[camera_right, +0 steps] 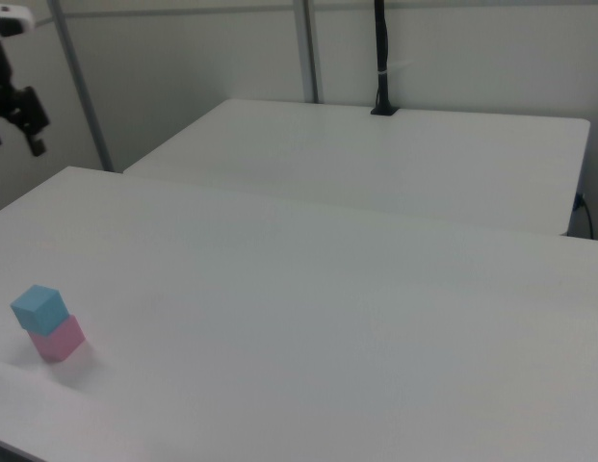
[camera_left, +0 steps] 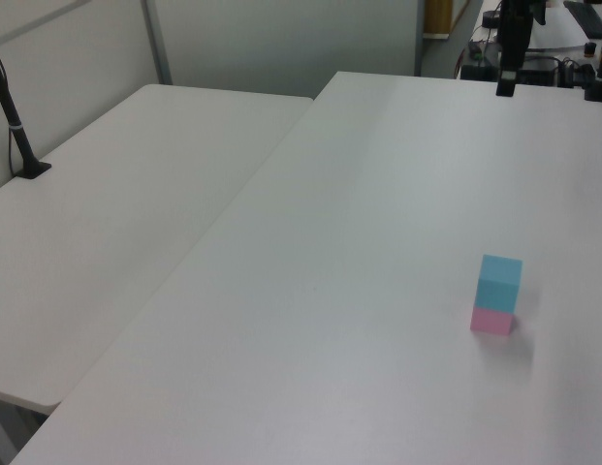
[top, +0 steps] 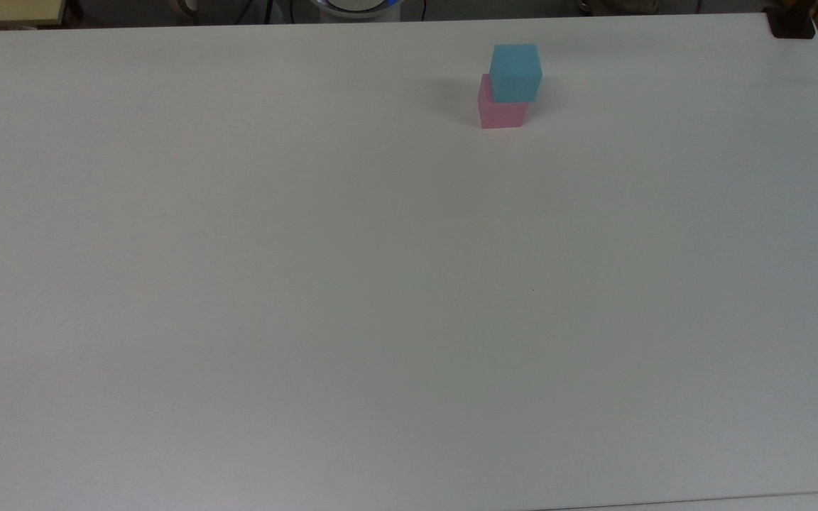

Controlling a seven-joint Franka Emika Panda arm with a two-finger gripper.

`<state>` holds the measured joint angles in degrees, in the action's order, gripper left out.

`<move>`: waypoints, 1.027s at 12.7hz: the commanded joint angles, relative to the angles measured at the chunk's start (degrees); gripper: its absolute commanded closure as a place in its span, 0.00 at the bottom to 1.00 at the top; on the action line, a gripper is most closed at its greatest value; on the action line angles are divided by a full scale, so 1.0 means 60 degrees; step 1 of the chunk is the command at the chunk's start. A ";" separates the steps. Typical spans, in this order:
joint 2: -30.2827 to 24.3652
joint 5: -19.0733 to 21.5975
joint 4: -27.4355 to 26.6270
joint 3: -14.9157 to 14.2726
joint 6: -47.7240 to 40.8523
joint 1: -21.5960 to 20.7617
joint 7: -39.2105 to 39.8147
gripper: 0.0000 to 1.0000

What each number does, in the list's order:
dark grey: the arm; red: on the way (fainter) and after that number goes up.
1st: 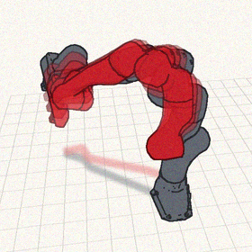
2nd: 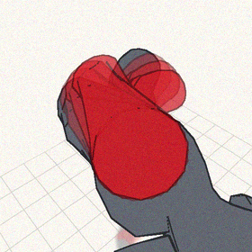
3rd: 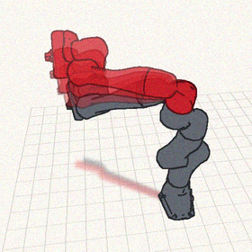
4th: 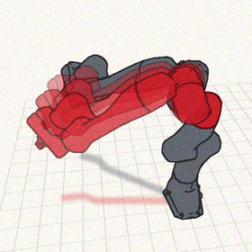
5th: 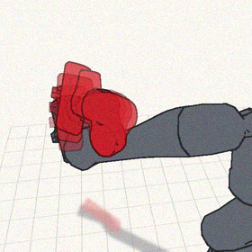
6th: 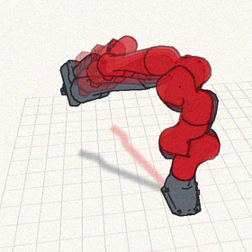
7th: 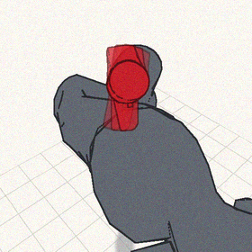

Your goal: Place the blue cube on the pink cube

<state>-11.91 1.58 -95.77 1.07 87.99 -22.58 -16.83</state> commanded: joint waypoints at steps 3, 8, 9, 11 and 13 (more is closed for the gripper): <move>0.0738 -0.0161 0.0668 -0.0135 -0.0266 0.2265 0.2539 0.00; 0.1691 -0.0234 0.0815 -0.0135 0.0260 0.3104 0.2966 0.00; 0.1721 -0.0249 0.0815 -0.0135 0.0262 0.3119 0.2966 0.00; 0.1809 -0.0365 0.0815 -0.0135 0.0276 0.3119 0.2995 0.00; 0.1897 -0.0469 0.0830 -0.0135 0.0262 0.3119 0.2995 0.00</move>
<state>-1.49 0.14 -92.04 0.03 89.42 -3.81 0.60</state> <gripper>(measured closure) 0.000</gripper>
